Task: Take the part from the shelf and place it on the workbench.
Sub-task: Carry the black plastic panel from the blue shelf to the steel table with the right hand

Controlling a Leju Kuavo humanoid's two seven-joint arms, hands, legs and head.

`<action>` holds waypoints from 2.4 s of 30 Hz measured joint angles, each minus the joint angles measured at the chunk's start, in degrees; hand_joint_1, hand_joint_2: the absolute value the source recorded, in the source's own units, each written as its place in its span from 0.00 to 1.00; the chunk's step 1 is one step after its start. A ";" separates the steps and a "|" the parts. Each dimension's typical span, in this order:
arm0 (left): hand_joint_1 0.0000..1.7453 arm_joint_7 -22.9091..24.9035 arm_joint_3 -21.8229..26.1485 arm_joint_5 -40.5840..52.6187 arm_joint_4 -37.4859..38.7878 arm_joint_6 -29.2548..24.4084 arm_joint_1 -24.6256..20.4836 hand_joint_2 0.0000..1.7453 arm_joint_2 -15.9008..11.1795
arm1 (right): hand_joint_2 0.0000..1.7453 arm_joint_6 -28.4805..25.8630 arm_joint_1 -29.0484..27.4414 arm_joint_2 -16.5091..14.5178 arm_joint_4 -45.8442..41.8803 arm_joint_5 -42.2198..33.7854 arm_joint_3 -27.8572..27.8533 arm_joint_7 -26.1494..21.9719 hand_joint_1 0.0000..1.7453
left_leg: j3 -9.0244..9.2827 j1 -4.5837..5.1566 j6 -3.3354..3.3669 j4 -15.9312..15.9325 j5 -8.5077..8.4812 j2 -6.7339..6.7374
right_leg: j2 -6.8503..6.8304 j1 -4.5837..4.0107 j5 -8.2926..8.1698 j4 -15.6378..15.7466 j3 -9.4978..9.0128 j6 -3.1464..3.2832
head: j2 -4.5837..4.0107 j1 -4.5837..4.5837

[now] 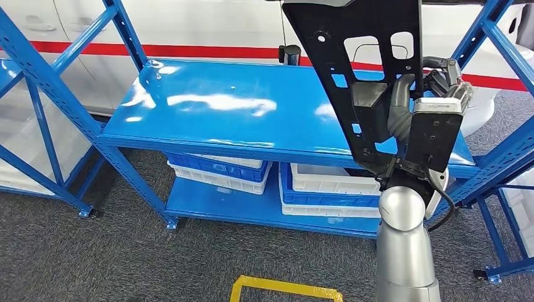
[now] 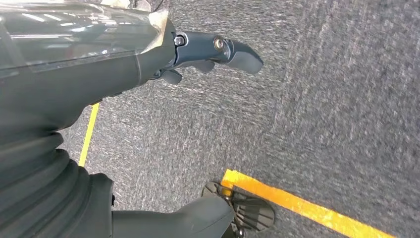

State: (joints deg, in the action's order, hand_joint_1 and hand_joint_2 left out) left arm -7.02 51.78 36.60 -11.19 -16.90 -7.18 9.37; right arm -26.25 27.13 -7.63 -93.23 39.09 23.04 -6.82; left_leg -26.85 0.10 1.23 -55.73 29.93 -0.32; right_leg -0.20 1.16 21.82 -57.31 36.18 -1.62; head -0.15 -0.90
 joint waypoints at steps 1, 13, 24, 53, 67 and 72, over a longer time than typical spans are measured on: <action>0.00 0.03 0.00 -0.01 0.01 -0.02 0.00 1.00 0.03 | 1.00 0.00 -0.06 0.03 -0.04 -0.01 -0.05 -0.02 1.00 | -0.39 0.00 0.44 0.19 -0.68 0.15 | 0.00 0.04 -0.08 0.01 0.25 -0.31 | 0.00 -0.03; 0.00 0.31 1.26 -1.62 0.01 -0.54 0.05 1.00 0.04 | 1.00 1.22 -0.19 -0.36 -0.17 -2.88 -0.16 -1.16 1.00 | -10.24 0.10 0.57 -1.39 -8.28 0.80 | 0.22 -0.29 8.35 -1.82 -8.48 -1.14 | 0.00 0.69; 0.00 1.03 2.08 -1.28 0.02 -1.02 0.54 1.00 -0.11 | 1.00 1.72 0.45 -1.27 0.80 -4.10 -0.56 -1.19 1.00 | -13.26 -0.53 -1.71 -18.18 1.11 0.20 | -0.02 -0.32 4.63 -0.10 -3.62 2.08 | 0.00 0.24; 0.00 0.06 4.36 -3.60 -0.02 -1.25 0.61 1.00 0.07 | 1.00 2.29 -0.40 -1.50 3.08 -5.63 -2.85 -2.20 1.00 | -15.69 -0.67 -2.01 -15.03 1.31 0.42 | -0.04 -0.10 5.98 0.75 -6.06 1.97 | 0.00 0.34; 0.00 -0.63 4.35 -1.80 -0.03 -1.20 0.25 1.00 0.20 | 1.00 5.33 -2.51 -3.27 4.93 -10.11 -5.21 -4.29 1.00 | -3.94 -0.12 1.78 1.17 -4.69 0.30 | 0.05 0.01 7.90 -7.38 2.50 -0.46 | 0.00 0.70; 0.00 0.60 4.35 -1.60 -0.01 -1.81 0.26 1.00 0.30 | 1.00 5.41 -2.71 -3.28 5.64 -10.64 -5.91 -4.52 1.00 | -6.70 -0.31 1.57 -0.35 -5.67 0.60 | 0.05 0.25 9.98 -14.78 2.40 -1.96 | 0.00 0.81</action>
State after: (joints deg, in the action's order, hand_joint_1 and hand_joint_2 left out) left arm -6.42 56.13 35.01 -11.20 -18.71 -6.92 9.67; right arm -20.84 24.42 -10.91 -87.59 28.45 17.13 -11.34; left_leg -33.55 -0.21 2.80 -56.08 24.26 0.28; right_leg -0.15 1.42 31.79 -72.10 38.57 -3.58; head -0.15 -0.09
